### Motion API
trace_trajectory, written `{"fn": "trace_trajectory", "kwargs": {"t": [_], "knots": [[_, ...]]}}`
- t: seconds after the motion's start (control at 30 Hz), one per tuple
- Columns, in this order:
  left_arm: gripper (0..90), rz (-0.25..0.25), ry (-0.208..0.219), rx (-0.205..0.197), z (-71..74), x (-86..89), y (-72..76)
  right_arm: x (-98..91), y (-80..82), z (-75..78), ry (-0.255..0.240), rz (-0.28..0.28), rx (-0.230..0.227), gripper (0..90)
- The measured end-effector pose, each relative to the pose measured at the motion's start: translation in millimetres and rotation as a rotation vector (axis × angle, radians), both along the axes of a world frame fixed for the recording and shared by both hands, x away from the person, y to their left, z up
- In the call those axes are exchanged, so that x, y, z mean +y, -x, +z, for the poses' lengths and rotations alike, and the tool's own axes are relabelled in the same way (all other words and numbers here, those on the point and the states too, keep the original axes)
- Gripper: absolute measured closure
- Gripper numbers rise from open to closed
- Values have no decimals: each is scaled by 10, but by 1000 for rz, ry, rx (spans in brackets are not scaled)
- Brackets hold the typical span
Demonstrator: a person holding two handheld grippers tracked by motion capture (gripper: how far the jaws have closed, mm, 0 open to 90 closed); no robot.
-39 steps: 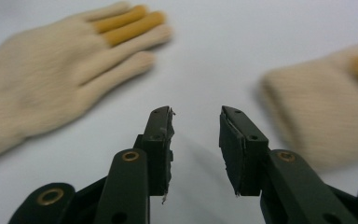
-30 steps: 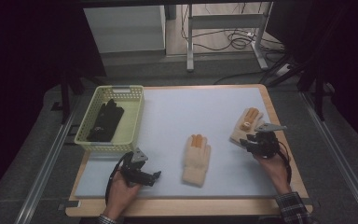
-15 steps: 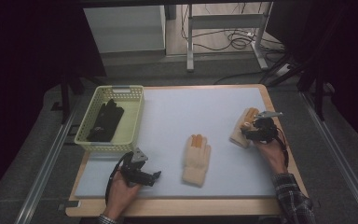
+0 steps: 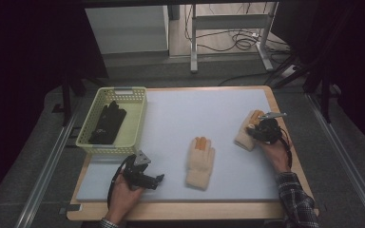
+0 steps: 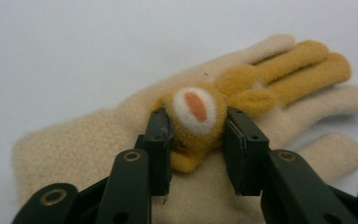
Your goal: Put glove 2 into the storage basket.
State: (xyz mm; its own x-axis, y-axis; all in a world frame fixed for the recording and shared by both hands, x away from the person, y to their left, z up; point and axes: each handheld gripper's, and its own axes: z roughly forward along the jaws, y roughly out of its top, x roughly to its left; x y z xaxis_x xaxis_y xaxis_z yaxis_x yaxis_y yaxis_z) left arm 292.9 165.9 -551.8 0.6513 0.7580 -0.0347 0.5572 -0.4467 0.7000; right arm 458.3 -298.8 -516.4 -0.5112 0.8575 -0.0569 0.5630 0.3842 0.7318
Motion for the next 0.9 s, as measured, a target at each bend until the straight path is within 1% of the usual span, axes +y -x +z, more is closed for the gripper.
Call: {"fn": "trace_trajectory", "kwargs": {"t": [0.07,0.2,0.3,0.37,0.53,0.57,0.6,0.83,0.9], "knots": [[22,0,0,0,0,0,0,-1,10,12,4,-1,-2,645],[22,2,2,0,-1,-2,0,-23,91,79,-39,8,-6,647],[22,2,2,-1,-1,-2,0,-30,171,145,-54,15,-14,646],[22,2,2,-1,-1,-2,0,-26,226,190,-69,26,-22,646],[22,2,1,-1,-1,-2,0,22,383,326,-88,62,-40,646],[22,2,2,-1,-1,-2,0,22,383,326,-88,62,-40,646],[22,2,2,0,-1,-2,0,54,460,387,-96,78,-45,646],[22,2,2,0,-1,-2,0,197,714,551,-118,144,-54,646],[22,1,2,0,-1,-2,0,271,812,603,-128,173,-56,645]]}}
